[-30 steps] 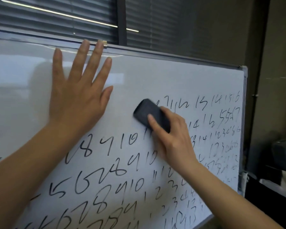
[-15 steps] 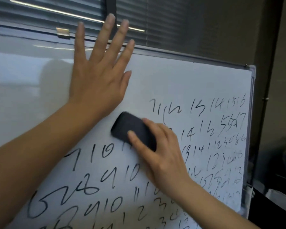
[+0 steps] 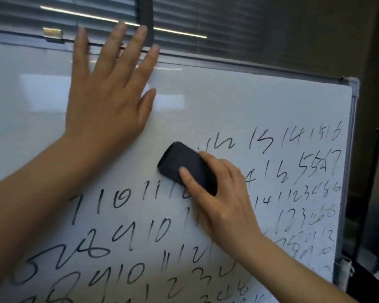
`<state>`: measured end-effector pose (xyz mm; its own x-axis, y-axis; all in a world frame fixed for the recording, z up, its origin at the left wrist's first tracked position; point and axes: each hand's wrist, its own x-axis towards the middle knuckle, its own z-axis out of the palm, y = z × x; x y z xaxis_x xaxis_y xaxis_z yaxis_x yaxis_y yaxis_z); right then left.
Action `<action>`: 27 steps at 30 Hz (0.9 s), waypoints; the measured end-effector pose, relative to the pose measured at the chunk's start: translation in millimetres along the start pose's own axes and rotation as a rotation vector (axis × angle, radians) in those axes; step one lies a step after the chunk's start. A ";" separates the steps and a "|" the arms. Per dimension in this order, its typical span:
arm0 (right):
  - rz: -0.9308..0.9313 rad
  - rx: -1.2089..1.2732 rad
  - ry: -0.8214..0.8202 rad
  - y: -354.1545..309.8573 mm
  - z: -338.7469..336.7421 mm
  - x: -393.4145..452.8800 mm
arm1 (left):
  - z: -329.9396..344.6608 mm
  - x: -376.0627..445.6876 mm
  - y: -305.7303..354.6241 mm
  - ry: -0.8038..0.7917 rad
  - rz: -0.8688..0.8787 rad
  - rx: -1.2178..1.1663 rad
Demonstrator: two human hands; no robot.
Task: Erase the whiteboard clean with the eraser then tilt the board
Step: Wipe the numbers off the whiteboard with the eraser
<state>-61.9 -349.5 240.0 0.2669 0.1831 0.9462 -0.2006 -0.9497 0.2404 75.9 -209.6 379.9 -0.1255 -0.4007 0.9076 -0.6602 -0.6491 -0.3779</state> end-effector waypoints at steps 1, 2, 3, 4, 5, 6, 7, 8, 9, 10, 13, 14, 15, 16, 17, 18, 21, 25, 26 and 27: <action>0.024 -0.006 0.006 8.1 -3.2 4.4 | -0.1 -0.1 0.5 0.010 -0.003 0.001; 0.068 -0.005 0.020 17.4 -6.4 10.0 | -0.1 0.0 0.8 0.020 -0.004 0.000; 0.121 0.003 0.041 27.9 -8.7 16.4 | 0.7 0.1 0.8 0.024 -0.004 0.001; 0.172 0.006 0.064 38.3 -11.4 21.9 | 1.1 0.2 0.3 0.025 -0.004 0.004; 0.218 0.003 0.087 47.8 -14.3 26.1 | 1.2 -0.1 -0.1 0.024 -0.006 0.007; 0.255 -0.009 0.115 55.0 -15.6 27.8 | 1.8 -0.6 -0.8 0.023 -0.010 0.010; 0.279 -0.020 0.139 58.6 -16.1 27.9 | 1.9 -1.2 -0.9 0.026 -0.015 0.010; 0.285 -0.012 0.152 59.2 -15.5 25.9 | 2.1 -1.1 0.4 0.033 -0.020 0.007; 0.280 0.017 0.143 56.2 -13.5 22.5 | 2.4 -0.6 3.1 0.040 -0.021 0.002; 0.266 0.060 0.116 49.7 -10.6 18.0 | 2.8 0.0 6.7 0.044 -0.014 -0.002; 0.107 0.051 0.038 24.6 -3.0 -8.6 | 6.4 5.3 29.0 0.025 0.059 0.006; 0.050 0.035 0.012 20.2 -2.7 -16.7 | 7.8 7.0 36.1 0.011 0.070 0.009; 0.017 0.026 -0.009 20.8 -3.5 -21.9 | 9.7 8.6 42.4 -0.001 0.068 0.011; 0.007 0.016 -0.020 25.0 -5.2 -23.0 | 11.5 9.6 46.4 -0.010 0.058 0.014; 0.022 0.010 -0.021 30.5 -7.8 -20.3 | 13.2 9.2 48.2 -0.014 0.048 0.014; 0.058 0.009 -0.008 39.6 -11.5 -15.6 | 14.4 10.0 50.7 -0.015 0.041 0.016; 0.214 -0.013 0.075 66.7 -21.2 1.6 | 14.9 8.9 50.9 -0.004 0.033 0.004; 0.268 0.019 0.087 76.4 -20.1 1.3 | 13.4 6.5 52.0 0.002 0.006 -0.004; 0.248 0.051 0.056 70.8 -16.8 -4.2 | 13.5 7.0 54.9 -0.002 0.014 -0.002; 0.200 0.067 0.023 62.6 -12.9 -11.9 | 14.2 8.3 58.5 -0.006 0.030 0.002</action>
<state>-89.8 -407.8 246.6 0.2061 -0.0059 0.9785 -0.1838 -0.9824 0.0328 46.7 -260.1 362.6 -0.1413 -0.4238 0.8947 -0.6547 -0.6379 -0.4056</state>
